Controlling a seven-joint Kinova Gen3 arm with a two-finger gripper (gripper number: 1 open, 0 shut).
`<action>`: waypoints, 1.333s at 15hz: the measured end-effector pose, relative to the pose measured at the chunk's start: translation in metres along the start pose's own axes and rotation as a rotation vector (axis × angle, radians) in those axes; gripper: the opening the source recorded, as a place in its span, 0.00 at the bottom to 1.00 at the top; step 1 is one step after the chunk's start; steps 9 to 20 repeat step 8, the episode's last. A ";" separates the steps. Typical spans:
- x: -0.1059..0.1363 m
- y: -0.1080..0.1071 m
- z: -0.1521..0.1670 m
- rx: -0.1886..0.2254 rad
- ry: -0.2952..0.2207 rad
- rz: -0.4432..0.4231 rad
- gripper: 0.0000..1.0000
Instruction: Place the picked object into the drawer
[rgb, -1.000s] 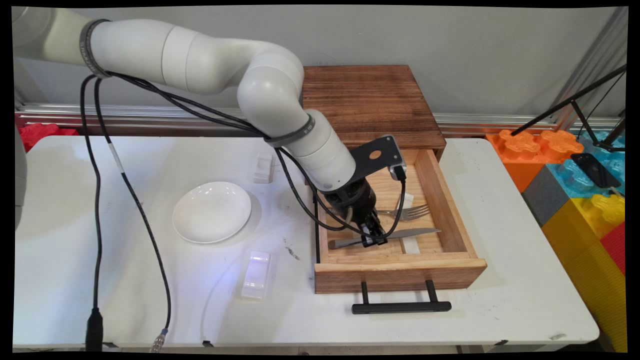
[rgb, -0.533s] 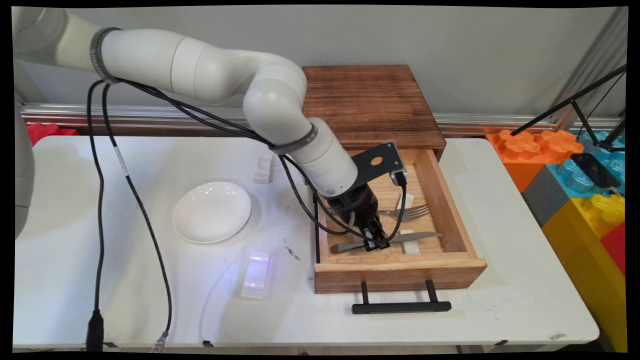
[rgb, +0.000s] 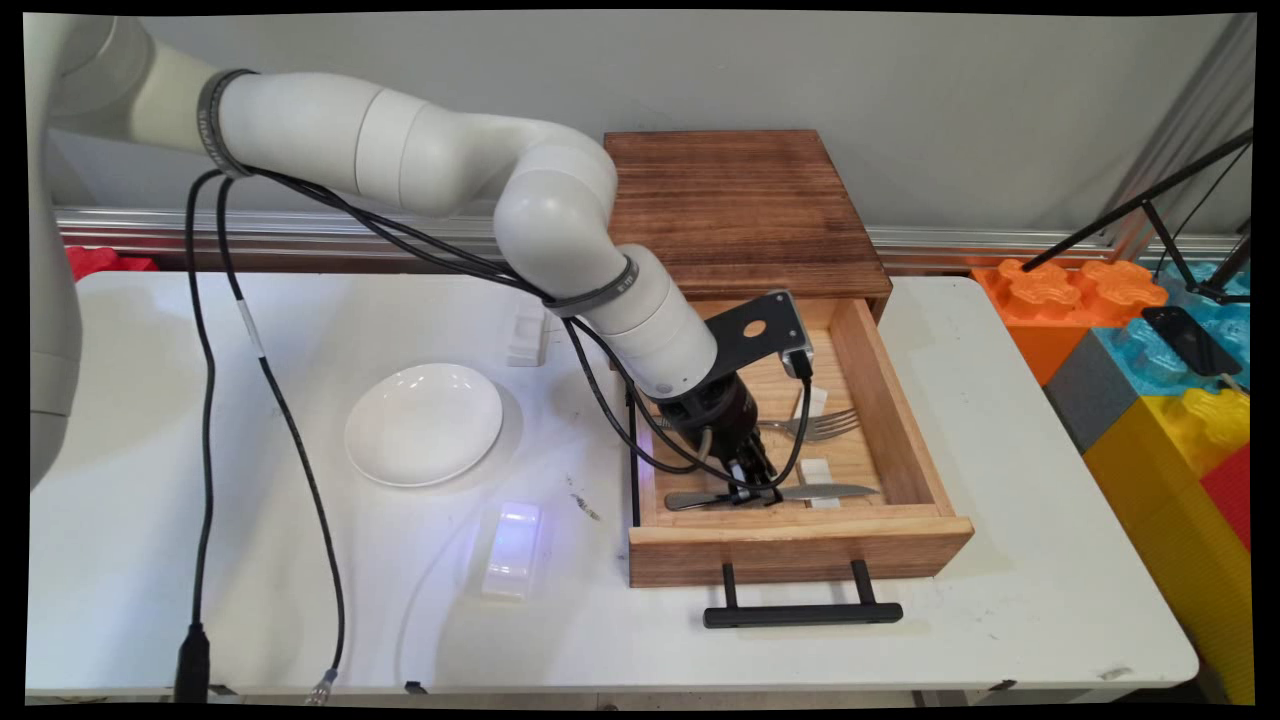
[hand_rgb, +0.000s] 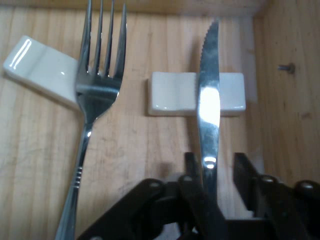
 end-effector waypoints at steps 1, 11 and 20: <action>0.000 -0.001 0.000 0.000 0.002 0.004 1.00; 0.002 -0.005 -0.002 0.009 0.012 0.021 1.00; 0.002 -0.005 -0.002 0.009 0.012 0.021 1.00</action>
